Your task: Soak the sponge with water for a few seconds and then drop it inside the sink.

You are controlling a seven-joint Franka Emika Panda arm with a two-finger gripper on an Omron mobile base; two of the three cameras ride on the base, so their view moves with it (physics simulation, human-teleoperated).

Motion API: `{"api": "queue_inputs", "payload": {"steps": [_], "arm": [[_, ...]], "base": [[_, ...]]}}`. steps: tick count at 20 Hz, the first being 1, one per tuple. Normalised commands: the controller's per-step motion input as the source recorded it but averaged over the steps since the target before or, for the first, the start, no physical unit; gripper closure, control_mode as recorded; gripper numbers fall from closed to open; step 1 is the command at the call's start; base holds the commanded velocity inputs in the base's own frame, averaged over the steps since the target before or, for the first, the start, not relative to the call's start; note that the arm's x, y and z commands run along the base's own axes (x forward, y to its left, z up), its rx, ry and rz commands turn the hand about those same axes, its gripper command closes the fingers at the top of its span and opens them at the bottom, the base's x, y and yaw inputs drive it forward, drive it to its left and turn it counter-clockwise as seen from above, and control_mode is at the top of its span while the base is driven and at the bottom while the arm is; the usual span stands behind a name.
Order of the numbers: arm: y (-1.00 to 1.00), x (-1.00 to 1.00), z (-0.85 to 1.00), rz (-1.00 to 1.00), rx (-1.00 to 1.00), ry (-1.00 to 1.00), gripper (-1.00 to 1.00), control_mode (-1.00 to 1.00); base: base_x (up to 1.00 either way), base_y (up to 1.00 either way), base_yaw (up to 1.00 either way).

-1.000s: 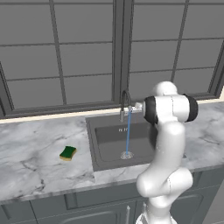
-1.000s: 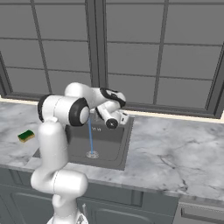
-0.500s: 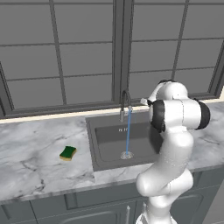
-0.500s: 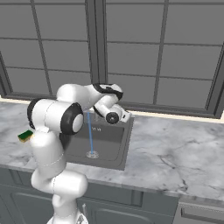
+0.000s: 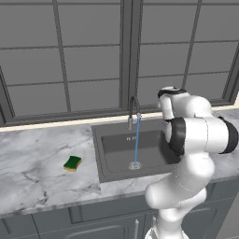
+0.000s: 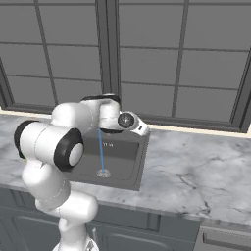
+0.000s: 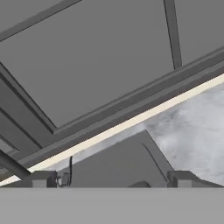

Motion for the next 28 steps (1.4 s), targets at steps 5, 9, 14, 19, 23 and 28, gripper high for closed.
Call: {"api": "queue_inputs", "payload": {"steps": [5, 9, 14, 19, 23, 28], "arm": [[-0.45, -0.54, 0.67, 0.00, 0.06, 0.23, -1.00, -1.00], [-0.13, -0.55, 0.42, 0.00, 0.05, 0.20, -1.00, -1.00], [0.06, -0.40, 0.11, 0.07, 0.03, 0.14, -1.00, -1.00], [0.31, -0.49, 0.00, 0.18, 0.00, 0.00, -1.00, -1.00], [0.31, -0.64, 0.00, 0.15, -0.02, -0.07, -1.00, -1.00], [0.19, -0.58, 0.00, 0.04, -0.07, -0.06, -1.00, -1.00]], "base": [[0.00, 0.00, 0.00], [0.00, 0.00, 0.00], [0.00, 0.00, 0.00], [0.00, 0.00, 0.00], [0.00, 0.00, 0.00], [0.00, 0.00, 0.00]]}}
